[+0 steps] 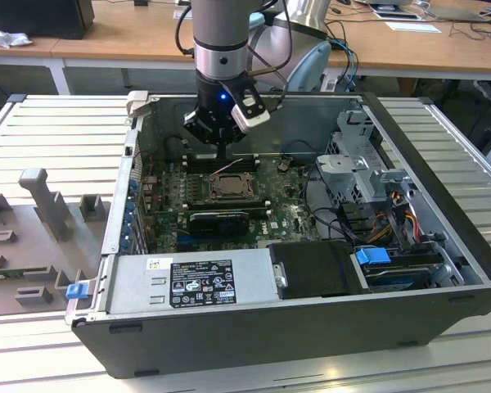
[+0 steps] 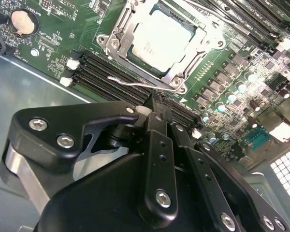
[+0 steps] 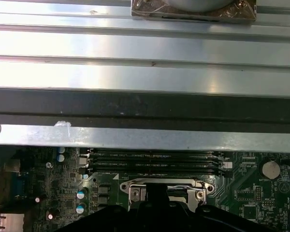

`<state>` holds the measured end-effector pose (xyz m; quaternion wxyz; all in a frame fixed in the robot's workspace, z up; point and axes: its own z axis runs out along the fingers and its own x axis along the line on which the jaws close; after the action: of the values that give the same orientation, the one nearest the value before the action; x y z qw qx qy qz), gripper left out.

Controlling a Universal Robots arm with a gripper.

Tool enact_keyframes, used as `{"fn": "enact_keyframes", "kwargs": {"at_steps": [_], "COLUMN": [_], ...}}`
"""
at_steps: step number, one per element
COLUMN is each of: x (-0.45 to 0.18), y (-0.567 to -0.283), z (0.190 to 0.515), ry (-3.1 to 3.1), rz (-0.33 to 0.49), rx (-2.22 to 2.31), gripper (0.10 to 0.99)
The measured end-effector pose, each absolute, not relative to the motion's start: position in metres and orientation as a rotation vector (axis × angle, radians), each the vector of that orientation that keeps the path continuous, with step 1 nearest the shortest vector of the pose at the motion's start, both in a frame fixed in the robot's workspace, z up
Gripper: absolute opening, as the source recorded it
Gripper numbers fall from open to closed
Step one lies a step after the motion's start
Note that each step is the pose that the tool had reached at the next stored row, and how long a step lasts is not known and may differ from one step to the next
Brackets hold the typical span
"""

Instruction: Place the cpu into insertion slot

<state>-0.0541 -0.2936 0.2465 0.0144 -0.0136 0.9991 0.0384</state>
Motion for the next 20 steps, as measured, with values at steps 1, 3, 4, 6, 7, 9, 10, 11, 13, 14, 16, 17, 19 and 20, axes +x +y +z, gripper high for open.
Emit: {"fn": "enact_keyframes", "kwargs": {"at_steps": [1,3,4,6,7,9,10,11,13,14,16,17,19,20], "x": [-0.054,-0.053,-0.053,-0.052,-0.052,-0.050,-0.050,-0.049,-0.049,-0.048,-0.047,-0.044,-0.041,-0.040], "y": [-0.294,-0.294,-0.294,-0.294,-0.294,-0.294,-0.294,-0.294,-0.294,-0.294,-0.293,-0.294,-0.294,-0.293], "z": [0.246,0.246,0.246,0.246,0.245,0.245,0.244,0.244,0.244,0.244,0.243,0.243,0.241,0.240], "ry": [3.110,3.110,3.110,3.110,3.110,3.110,3.110,3.110,3.110,3.110,3.110,3.110,3.110,3.110], "rz": [0.120,0.120,0.120,0.120,0.120,0.120,0.120,0.120,0.120,0.120,0.120,0.120,0.121,0.125], "rx": [-0.042,-0.042,-0.042,-0.042,-0.042,-0.042,-0.042,-0.042,-0.042,-0.042,-0.042,-0.042,-0.042,-0.043], "gripper": [0.106,0.106,0.106,0.106,0.106,0.106,0.106,0.106,0.106,0.106,0.106,0.106,0.106,0.106]}}
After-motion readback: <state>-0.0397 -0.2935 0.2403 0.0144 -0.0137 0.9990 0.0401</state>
